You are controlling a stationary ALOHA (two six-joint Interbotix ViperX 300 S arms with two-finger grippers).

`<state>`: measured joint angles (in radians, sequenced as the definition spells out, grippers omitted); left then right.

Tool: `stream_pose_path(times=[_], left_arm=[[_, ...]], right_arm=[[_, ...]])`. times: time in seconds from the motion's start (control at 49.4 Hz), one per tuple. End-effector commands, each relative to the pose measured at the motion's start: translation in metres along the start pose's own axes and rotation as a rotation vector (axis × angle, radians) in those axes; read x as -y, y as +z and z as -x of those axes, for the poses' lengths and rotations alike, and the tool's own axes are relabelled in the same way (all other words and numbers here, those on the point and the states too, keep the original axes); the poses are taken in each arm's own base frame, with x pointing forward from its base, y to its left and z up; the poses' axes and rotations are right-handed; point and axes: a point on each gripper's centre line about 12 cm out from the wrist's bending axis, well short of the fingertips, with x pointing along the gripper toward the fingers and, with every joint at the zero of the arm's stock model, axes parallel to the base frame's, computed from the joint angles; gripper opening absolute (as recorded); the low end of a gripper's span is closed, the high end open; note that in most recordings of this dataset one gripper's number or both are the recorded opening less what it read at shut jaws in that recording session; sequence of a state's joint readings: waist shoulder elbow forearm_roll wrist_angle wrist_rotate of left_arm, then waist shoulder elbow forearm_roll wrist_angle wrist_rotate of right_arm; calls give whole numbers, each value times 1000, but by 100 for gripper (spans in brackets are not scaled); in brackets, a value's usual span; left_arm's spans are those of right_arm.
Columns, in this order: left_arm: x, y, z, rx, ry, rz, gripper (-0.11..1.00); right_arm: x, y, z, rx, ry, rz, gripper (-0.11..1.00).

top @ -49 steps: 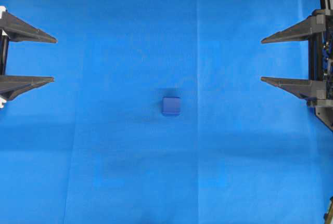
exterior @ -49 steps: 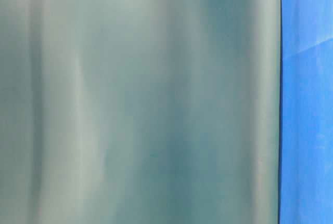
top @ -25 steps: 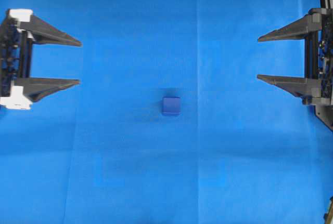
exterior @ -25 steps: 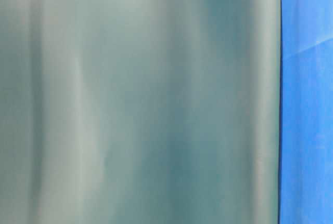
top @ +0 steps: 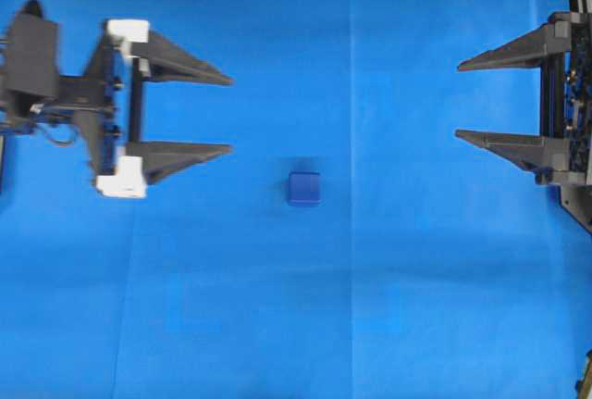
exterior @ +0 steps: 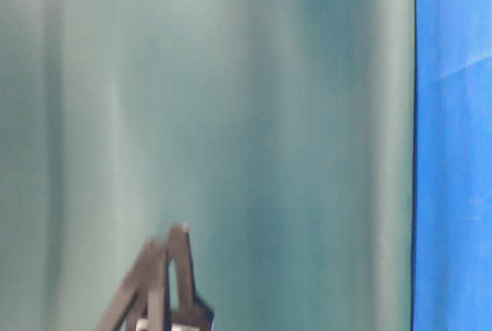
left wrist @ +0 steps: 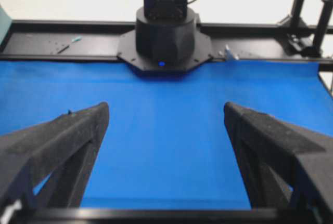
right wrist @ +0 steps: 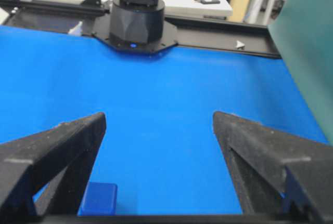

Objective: Handover the blue block to the right arm after grasping it with the left arm, then place it in the designated position.
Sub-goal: 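Reach the left gripper over the blue cube and lower around it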

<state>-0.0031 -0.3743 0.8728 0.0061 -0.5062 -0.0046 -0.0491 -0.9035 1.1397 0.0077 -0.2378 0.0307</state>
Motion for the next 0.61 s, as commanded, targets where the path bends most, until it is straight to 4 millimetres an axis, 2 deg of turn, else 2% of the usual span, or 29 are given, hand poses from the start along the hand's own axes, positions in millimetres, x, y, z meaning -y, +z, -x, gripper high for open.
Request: stream_pose_path(times=[0.0,0.344,0.466,0.588], left_arm=[[0,14,-19,34,-1,-6,93],[0,15,-80,2,0,-11,93],[0,16,-93,-14,0,-17,93],[0,14,-97,-44,-1,-18,93]], right_arm=[[1,10,-3,31,-4,-3,98],[1,11,-4,36,-6,-4,98],[1,11,-4,37,-6,-3,98],[1,11,-4,37,-6,-3,98]])
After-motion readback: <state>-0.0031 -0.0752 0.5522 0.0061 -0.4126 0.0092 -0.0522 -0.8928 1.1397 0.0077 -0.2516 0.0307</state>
